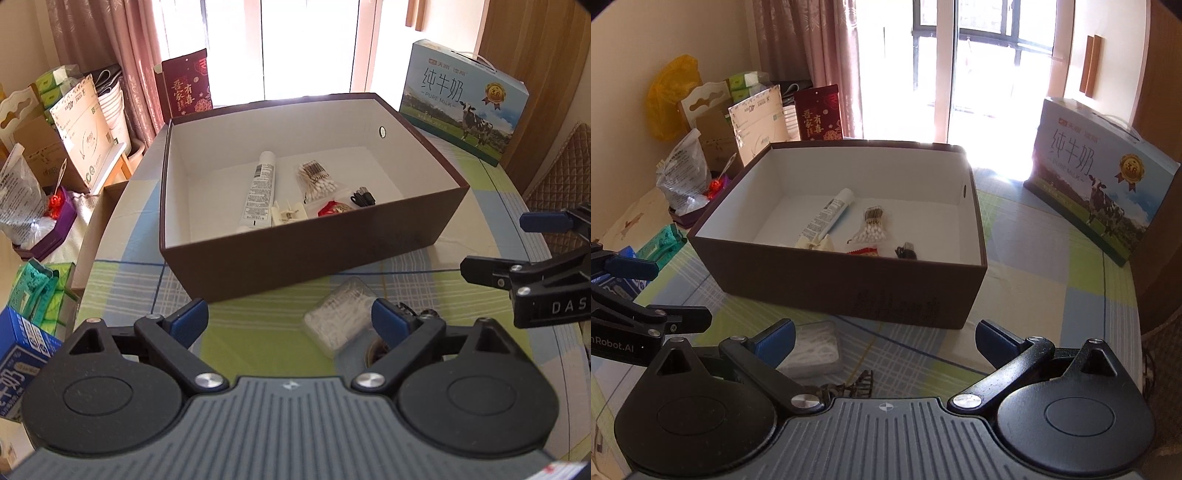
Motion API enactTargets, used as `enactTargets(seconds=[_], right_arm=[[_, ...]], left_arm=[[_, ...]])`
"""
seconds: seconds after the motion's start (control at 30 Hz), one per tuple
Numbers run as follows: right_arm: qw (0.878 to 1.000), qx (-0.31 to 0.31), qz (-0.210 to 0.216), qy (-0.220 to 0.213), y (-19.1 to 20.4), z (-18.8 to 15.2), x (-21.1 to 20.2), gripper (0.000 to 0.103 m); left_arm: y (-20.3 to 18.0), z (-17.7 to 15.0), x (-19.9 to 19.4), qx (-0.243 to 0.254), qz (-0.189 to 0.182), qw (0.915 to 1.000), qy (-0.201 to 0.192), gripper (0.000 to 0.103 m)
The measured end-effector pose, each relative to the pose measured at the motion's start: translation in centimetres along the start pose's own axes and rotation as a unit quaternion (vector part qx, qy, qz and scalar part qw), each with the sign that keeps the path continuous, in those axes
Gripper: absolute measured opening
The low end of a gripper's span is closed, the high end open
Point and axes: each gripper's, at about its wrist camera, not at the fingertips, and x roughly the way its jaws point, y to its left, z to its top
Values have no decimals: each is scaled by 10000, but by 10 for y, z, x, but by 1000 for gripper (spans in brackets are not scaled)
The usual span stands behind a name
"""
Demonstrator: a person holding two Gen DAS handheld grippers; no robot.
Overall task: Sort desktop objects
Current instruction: 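Withdraw both tools from the box back over the table, then grasp the brown scrunchie with the left tool while the right tool grasps the leopard-print cord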
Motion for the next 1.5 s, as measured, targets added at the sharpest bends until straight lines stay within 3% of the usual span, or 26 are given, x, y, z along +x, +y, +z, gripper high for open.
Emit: enactTargets(seconds=[0.4,0.57,0.73,1.0,1.2,1.5], right_arm=[[9985,492,176,129,-12,-68,-11,100],[9984,485,212,180,-11,-84,-11,88],[9987,394,266,195,-7,-90,-7,77],[9986,342,203,334,-11,-97,3,73],[9962,655,158,555,-30,-105,15,62],[9939,868,98,667,-45,-107,21,61]], left_arm=[[-25,-53,7,203,-135,9997,97,93],[-31,-63,15,222,-191,9994,169,92],[-32,-66,23,231,-194,9994,161,89],[-43,-70,41,358,-537,9975,286,77],[-56,-70,57,504,-715,9955,374,74],[-64,-66,90,451,-887,9931,625,62]])
